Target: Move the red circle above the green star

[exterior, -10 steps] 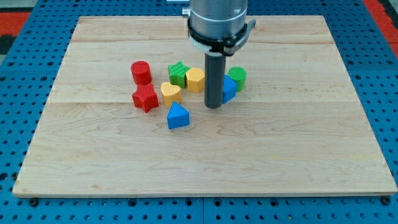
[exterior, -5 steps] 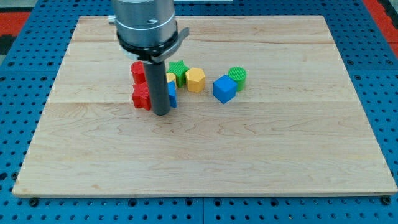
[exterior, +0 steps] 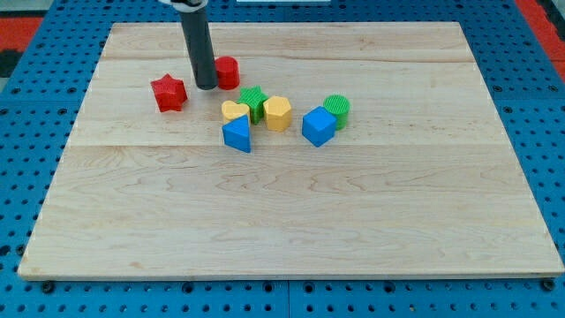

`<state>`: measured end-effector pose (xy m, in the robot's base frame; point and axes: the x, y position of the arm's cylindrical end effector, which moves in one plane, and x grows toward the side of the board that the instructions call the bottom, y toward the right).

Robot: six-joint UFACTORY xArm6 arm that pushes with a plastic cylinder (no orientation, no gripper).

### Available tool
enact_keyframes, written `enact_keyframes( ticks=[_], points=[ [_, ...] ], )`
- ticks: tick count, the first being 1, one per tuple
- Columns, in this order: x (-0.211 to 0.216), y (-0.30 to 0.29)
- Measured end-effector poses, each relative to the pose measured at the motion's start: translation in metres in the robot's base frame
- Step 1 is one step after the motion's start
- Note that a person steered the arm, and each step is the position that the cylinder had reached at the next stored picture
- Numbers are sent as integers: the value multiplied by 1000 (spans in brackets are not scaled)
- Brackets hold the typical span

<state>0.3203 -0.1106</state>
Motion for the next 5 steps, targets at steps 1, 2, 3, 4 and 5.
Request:
enact_keyframes(
  ticks=[1,2,3,4,5],
  points=[
    [-6,18],
    [-3,20],
    [-3,19],
    [5,7],
    [23,-2]
  ],
)
